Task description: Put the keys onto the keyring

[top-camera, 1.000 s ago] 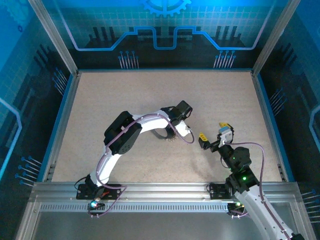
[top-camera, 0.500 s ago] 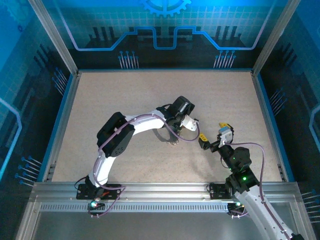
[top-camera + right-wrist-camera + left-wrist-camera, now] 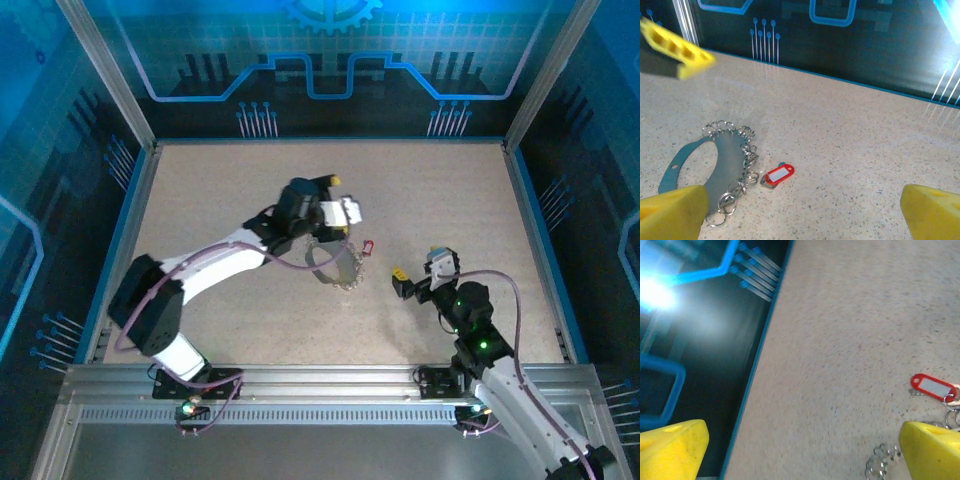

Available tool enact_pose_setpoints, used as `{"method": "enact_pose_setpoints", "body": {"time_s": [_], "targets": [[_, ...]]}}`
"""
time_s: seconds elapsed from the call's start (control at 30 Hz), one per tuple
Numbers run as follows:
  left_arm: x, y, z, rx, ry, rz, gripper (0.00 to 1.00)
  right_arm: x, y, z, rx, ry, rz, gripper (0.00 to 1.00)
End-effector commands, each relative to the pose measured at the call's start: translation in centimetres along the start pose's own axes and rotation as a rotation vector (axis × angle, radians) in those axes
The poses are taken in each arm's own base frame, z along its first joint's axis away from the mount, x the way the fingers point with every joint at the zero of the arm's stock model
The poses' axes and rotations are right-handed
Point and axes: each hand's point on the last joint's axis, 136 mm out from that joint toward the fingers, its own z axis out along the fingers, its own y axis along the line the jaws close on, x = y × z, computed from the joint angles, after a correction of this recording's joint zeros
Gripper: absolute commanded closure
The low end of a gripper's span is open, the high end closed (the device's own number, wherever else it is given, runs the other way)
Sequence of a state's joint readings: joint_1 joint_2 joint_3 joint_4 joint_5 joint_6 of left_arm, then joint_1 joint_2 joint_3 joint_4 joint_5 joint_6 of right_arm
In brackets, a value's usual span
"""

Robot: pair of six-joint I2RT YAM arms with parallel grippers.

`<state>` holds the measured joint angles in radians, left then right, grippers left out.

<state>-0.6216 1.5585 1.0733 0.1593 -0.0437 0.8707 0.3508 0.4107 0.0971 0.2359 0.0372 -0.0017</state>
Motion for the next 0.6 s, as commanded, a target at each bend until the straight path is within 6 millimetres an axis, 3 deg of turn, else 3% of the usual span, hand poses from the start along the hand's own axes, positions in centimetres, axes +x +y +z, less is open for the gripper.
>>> {"method": "enact_pose_setpoints", "body": {"time_s": [0.0, 0.1, 0.2, 0.33, 0.57], "targets": [[1.3, 3.0, -3.9, -0.1, -0.105, -0.375, 0.01, -3.9, -0.9, 0.6, 0.027, -0.084, -0.049, 0.0], [5.8, 4.6, -6.9, -0.228, -0.086, -0.56, 0.01, -3.8, -2.1, 1.6, 0.084, -0.033, -0.066, 0.0], [10.4, 4.9, -9.4, -0.311, 0.007, -0.672, 0.01, -3.1, -3.4, 2.7, 0.148, 0.01, -0.092, 0.0], [13.6, 5.3, -12.6, -0.428, 0.052, -0.708, 0.01, -1.6, -4.8, 4.3, 0.215, 0.078, -0.101, 0.0], [20.9, 5.3, -13.9, -0.6, 0.155, -0.832, 0.01, 1.8, -7.8, 8.2, 0.305, 0.152, -0.089, 0.0]]}}
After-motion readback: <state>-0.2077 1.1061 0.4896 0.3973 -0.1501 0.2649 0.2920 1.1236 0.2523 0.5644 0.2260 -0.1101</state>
